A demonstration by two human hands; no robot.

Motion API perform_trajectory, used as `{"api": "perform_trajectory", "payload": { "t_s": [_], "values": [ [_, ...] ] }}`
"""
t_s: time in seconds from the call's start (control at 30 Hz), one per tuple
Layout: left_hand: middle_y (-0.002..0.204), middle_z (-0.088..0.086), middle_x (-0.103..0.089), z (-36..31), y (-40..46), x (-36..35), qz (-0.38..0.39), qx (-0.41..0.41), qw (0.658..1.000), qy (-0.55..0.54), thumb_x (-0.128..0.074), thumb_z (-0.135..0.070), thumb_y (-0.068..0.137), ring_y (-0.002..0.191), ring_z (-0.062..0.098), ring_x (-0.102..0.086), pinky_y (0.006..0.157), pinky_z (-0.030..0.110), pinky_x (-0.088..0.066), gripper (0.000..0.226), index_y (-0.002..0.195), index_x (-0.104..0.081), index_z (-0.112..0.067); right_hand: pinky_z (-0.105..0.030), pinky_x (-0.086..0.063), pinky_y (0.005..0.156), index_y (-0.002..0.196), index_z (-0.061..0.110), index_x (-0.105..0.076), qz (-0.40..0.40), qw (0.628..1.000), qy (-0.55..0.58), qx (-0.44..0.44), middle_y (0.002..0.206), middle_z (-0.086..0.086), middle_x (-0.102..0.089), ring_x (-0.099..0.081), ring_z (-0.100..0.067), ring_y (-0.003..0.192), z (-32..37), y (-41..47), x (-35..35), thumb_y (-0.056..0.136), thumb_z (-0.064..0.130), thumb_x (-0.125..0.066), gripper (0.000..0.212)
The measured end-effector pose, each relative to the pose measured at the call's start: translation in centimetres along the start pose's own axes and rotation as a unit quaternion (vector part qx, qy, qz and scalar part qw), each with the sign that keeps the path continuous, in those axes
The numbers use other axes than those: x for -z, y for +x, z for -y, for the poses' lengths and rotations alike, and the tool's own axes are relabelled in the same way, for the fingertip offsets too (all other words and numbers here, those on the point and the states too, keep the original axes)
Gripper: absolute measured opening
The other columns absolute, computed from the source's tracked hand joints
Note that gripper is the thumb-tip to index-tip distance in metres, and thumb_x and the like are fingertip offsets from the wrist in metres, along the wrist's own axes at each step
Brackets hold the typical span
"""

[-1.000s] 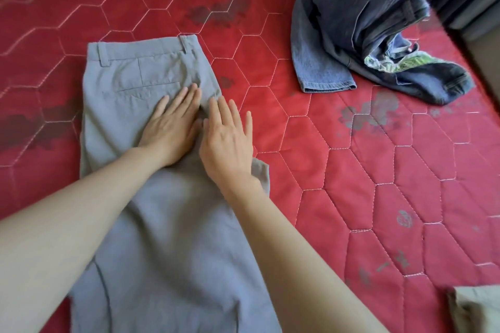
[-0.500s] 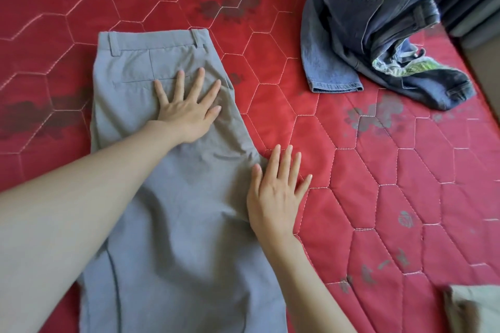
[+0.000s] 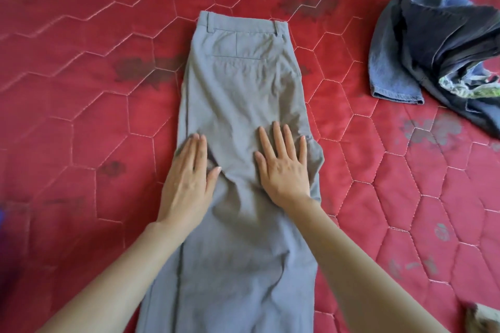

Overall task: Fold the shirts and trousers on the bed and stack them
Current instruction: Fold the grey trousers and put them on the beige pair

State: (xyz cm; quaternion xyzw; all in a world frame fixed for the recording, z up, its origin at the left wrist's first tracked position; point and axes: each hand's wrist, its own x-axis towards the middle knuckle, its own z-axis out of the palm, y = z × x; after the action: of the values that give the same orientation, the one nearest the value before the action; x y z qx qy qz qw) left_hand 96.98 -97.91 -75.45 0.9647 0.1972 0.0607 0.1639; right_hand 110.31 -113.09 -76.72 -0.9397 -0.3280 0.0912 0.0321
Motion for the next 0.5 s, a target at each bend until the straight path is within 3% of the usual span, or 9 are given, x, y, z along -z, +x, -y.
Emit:
{"api": "perform_trajectory", "payload": {
  "t_s": [0.1,0.2,0.33,0.5],
  "values": [
    [0.120,0.028,-0.060,-0.5,-1.9,0.8,-0.049,0.095,0.994,-0.029,-0.069,-0.016,0.089,0.108,0.044,-0.059,0.091,0.049,-0.050,0.049,0.127,-0.054,0.010,-0.047,0.002,0.118,0.154,0.033,-0.015,-0.006,1.000,-0.010,0.000,0.163,-0.001,-0.010,-0.004,-0.020,0.150,0.4,0.4,0.3,0.102,0.046,-0.021,0.053],
    [0.096,0.019,-0.068,-1.0,-3.2,1.9,-0.037,0.199,0.978,-0.042,-0.073,-0.024,0.085,0.085,0.042,-0.059,0.074,0.050,-0.048,0.035,0.109,-0.065,0.001,-0.047,-0.006,0.117,0.151,0.032,-0.028,-0.026,0.999,-0.020,0.001,0.159,-0.001,-0.023,-0.015,-0.020,0.148,-0.2,0.9,1.3,0.103,0.045,-0.023,0.050],
    [0.089,0.006,-0.072,-1.3,-3.4,3.1,-0.006,0.317,0.936,-0.156,-0.067,-0.034,0.089,0.091,0.036,-0.060,0.073,0.042,-0.045,0.022,0.091,-0.069,-0.013,-0.054,0.004,0.116,0.153,0.037,-0.016,0.024,0.999,-0.035,0.016,0.162,0.003,-0.011,-0.003,-0.017,0.149,-1.2,1.4,1.7,0.103,0.047,-0.019,0.051],
    [0.088,0.008,-0.071,-0.3,-3.5,4.1,-0.040,0.340,0.921,-0.185,-0.063,-0.030,0.092,0.089,0.036,-0.061,0.075,0.043,-0.047,0.018,0.090,-0.070,-0.014,-0.055,0.006,0.117,0.153,0.037,-0.007,0.046,0.998,-0.029,0.023,0.163,0.006,-0.002,0.003,-0.011,0.149,-2.1,1.9,1.9,0.102,0.048,-0.012,0.053]
  ]
}}
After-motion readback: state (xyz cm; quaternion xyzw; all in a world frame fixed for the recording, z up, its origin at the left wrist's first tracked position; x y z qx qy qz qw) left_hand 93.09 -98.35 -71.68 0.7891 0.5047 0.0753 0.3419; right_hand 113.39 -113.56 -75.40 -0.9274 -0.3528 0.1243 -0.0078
